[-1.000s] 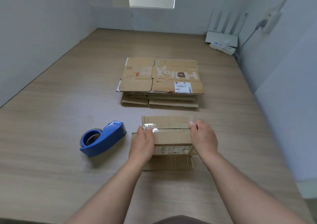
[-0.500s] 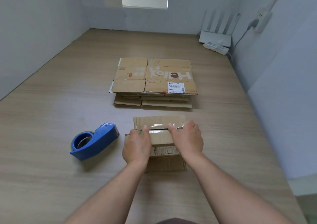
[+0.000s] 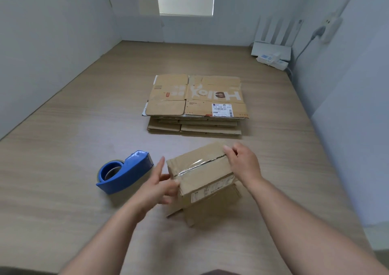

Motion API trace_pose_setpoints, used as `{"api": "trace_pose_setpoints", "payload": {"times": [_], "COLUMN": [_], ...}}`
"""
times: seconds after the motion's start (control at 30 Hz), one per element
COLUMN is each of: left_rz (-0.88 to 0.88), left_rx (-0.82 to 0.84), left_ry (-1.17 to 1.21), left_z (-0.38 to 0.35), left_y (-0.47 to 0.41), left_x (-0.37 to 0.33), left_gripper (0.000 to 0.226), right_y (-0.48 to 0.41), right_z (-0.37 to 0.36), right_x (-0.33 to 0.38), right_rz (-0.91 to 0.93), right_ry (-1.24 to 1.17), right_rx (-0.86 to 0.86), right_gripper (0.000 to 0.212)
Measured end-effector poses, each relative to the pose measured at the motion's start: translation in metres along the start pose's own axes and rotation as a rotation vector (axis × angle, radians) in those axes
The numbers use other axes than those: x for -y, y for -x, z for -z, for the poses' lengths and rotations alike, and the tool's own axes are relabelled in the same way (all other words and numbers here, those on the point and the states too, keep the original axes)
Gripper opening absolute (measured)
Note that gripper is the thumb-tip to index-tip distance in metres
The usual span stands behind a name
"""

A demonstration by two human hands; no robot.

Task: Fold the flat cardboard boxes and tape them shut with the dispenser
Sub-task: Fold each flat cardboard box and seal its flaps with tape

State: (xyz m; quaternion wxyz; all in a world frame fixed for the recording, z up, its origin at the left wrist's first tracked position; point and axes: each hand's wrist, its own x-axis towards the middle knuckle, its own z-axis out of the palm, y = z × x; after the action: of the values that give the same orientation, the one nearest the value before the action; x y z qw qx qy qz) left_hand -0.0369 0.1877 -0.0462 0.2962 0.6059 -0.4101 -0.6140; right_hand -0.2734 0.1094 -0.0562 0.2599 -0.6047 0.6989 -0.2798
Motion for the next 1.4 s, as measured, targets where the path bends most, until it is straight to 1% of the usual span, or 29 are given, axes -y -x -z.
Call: {"api": "trace_pose_setpoints", "payload": {"times": [0.03, 0.1, 0.13, 0.2, 0.23, 0.3, 0.33, 0.37, 0.43, 0.5, 0.7, 0.77, 0.83, 0.9, 0.93, 1.03, 1.1, 1.17, 1.27, 1.4], "left_rz": [-0.005, -0.012, -0.020, -0.022, -0.031, -0.075, -0.098, -0.127, -0.167, -0.172, -0.133, -0.124, -0.125, -0.123, -0.123, -0.134, -0.148, -0.147, -0.174, -0.199], "left_rx": [0.041, 0.028, 0.015, 0.010, -0.005, -0.049, -0.070, -0.115, -0.238, -0.316, -0.437, -0.408, -0.347, -0.272, -0.253, -0.254, -0.250, -0.214, -0.145, -0.090], "left_ry": [-0.075, -0.259, -0.344, -0.424, -0.434, -0.502, -0.587, -0.700, -0.917, -1.006, -1.029, -1.037, -1.020, -0.983, -0.972, -0.977, -1.008, -1.021, -1.020, -1.028], "left_z": [0.007, 0.011, 0.011, 0.002, -0.003, -0.015, -0.022, -0.028, -0.042, -0.057, -0.086, -0.086, -0.083, -0.080, -0.080, -0.080, -0.079, -0.075, -0.068, -0.060], "left_y": [0.003, 0.007, 0.008, 0.012, 0.014, 0.016, 0.018, 0.020, 0.021, 0.018, -0.005, -0.011, -0.013, -0.013, -0.013, -0.016, -0.018, -0.019, -0.017, -0.017], "left_x": [0.003, 0.008, 0.010, 0.012, 0.015, 0.019, 0.018, 0.016, 0.012, 0.008, -0.004, -0.008, -0.011, -0.013, -0.014, -0.015, -0.014, -0.014, -0.016, -0.018], "left_gripper": [0.071, 0.060, 0.064, 0.080, 0.093, 0.118, 0.121, 0.118, 0.106, 0.101, 0.094, 0.094, 0.096, 0.098, 0.099, 0.100, 0.102, 0.103, 0.100, 0.096], "right_y": [-0.003, -0.007, -0.008, -0.009, -0.009, -0.006, -0.004, 0.000, 0.008, 0.018, 0.037, 0.040, 0.040, 0.039, 0.038, 0.037, 0.038, 0.040, 0.042, 0.044], "right_z": [0.002, 0.000, -0.003, -0.009, -0.011, -0.013, -0.014, -0.016, -0.020, -0.020, -0.011, -0.009, -0.006, -0.002, 0.000, 0.009, 0.013, 0.011, 0.006, 0.002], "right_x": [0.003, 0.011, 0.017, 0.027, 0.032, 0.040, 0.042, 0.043, 0.042, 0.040, 0.021, 0.010, 0.003, 0.000, -0.001, -0.004, -0.007, -0.010, -0.013, -0.013], "right_rz": [0.011, 0.010, 0.003, -0.047, -0.097, -0.220, -0.266, -0.291, -0.275, -0.230, -0.154, -0.149, -0.141, -0.121, -0.104, -0.024, 0.041, 0.084, 0.117, 0.129], "right_ry": [0.005, 0.016, 0.028, 0.050, 0.057, 0.063, 0.063, 0.057, 0.039, -0.008, -0.128, -0.187, -0.247, -0.272, -0.268, -0.187, -0.076, 0.031, 0.176, 0.283], "right_rx": [0.032, 0.100, 0.132, 0.159, 0.159, 0.170, 0.191, 0.217, 0.260, 0.284, 0.375, 0.406, 0.463, 0.515, 0.528, 0.552, 0.528, 0.488, 0.431, 0.409], "right_gripper": [0.041, 0.040, 0.038, 0.035, 0.043, 0.082, 0.094, 0.100, 0.105, 0.106, 0.100, 0.103, 0.112, 0.121, 0.121, 0.115, 0.115, 0.110, 0.100, 0.096]}}
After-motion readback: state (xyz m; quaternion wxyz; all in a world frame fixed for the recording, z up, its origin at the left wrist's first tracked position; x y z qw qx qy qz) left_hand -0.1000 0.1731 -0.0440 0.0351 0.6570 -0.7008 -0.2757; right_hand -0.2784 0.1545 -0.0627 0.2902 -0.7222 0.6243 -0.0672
